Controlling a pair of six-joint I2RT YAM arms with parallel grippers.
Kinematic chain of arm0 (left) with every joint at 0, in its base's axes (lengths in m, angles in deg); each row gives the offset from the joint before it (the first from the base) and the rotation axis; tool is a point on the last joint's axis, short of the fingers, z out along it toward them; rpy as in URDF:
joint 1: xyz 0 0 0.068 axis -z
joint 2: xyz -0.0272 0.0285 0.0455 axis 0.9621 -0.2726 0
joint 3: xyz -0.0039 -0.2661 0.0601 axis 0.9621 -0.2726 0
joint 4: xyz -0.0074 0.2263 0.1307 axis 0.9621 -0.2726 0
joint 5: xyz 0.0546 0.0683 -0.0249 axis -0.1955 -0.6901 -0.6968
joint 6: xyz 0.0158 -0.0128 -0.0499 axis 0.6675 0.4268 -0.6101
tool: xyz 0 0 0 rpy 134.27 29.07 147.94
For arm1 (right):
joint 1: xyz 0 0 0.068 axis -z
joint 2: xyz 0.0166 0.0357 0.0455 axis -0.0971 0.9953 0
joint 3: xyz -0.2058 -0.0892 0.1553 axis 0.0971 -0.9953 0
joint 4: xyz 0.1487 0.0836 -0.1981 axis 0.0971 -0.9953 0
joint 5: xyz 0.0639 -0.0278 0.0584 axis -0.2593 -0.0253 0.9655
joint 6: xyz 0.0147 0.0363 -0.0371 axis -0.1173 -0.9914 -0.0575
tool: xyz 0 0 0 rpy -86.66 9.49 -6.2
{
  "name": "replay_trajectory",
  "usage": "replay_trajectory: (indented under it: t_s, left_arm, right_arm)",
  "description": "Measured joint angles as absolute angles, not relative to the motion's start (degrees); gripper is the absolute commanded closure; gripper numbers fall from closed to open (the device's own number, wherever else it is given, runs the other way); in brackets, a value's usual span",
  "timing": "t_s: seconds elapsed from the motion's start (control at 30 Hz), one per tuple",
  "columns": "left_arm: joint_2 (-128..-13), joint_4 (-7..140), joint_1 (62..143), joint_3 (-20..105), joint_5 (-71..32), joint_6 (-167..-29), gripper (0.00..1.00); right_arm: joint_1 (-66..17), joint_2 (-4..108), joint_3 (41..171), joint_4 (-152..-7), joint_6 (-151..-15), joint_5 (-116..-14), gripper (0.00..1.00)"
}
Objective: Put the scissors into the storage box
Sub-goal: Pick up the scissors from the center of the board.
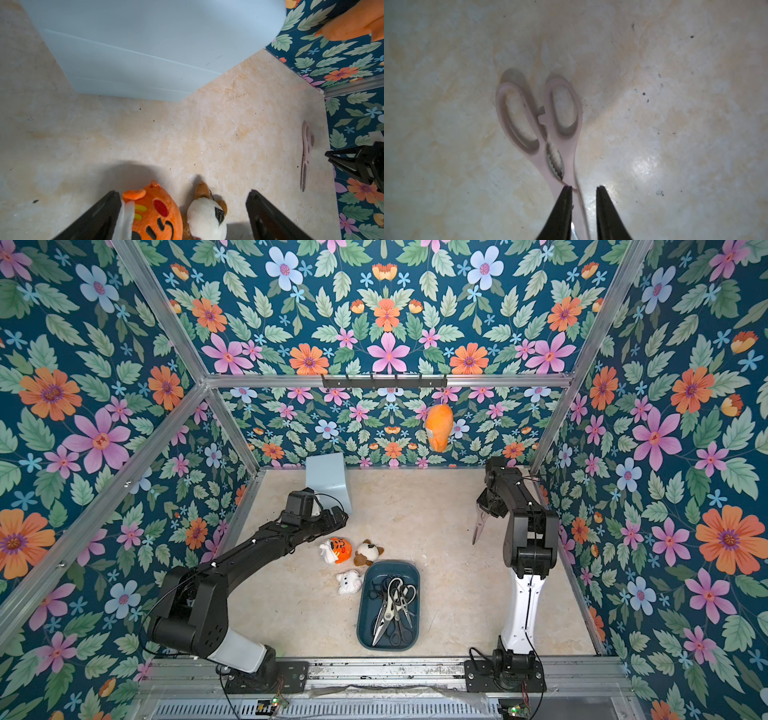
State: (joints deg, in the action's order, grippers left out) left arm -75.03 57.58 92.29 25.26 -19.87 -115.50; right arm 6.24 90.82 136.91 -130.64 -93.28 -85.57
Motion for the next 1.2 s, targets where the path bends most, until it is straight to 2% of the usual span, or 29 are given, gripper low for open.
replay_trajectory:
  t_s: [0.47, 0.87, 1.2]
  left_arm:
    - [-74.2, 56.9, 92.3, 25.2, -20.8, -114.9, 0.01]
    - [-74.8, 55.7, 92.3, 26.4, -21.4, -115.0, 0.01]
    - [-74.8, 55.5, 92.3, 26.5, -21.8, -115.2, 0.01]
  right_arm:
    - [7.8, 100.4, 151.8, -136.3, -86.7, -84.7, 0.75]
    - [8.6, 102.6, 151.3, -137.0, -84.1, -84.1, 0.76]
    - [9.3, 105.7, 154.1, -137.3, -83.7, -82.1, 0.82]
